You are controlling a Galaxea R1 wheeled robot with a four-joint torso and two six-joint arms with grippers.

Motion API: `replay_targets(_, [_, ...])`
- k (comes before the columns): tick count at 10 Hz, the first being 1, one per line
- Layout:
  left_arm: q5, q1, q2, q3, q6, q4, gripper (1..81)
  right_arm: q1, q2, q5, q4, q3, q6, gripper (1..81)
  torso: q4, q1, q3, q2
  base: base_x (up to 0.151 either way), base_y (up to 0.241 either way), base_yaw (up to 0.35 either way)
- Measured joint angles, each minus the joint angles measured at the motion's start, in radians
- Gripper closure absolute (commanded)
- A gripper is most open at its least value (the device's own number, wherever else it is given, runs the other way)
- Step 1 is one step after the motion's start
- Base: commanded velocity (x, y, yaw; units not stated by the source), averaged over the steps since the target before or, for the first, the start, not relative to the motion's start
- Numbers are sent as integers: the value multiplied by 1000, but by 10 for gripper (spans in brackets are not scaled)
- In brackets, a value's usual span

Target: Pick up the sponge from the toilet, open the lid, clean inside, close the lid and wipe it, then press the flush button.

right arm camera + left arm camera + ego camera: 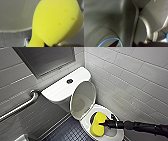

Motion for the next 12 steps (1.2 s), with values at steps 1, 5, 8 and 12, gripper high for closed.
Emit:
replay_targets(1, [0,0,0,0,0,0,10,11,54,-12,0,-48,7,811,0,0,0,0,0,0,0])
replay_targets(5, [0,0,0,0,0,0,10,58,195,-34,-1,-230,75,811,0,0,0,0,0,0,0])
replay_targets(8, [0,0,0,0,0,0,10,57,248,-40,-1,-256,91,811,0,0,0,0,0,0,0])
replay_targets(12, [0,0,0,0,0,0,10,-29,289,-39,-11,-338,91,811,0,0,0,0,0,0,0])
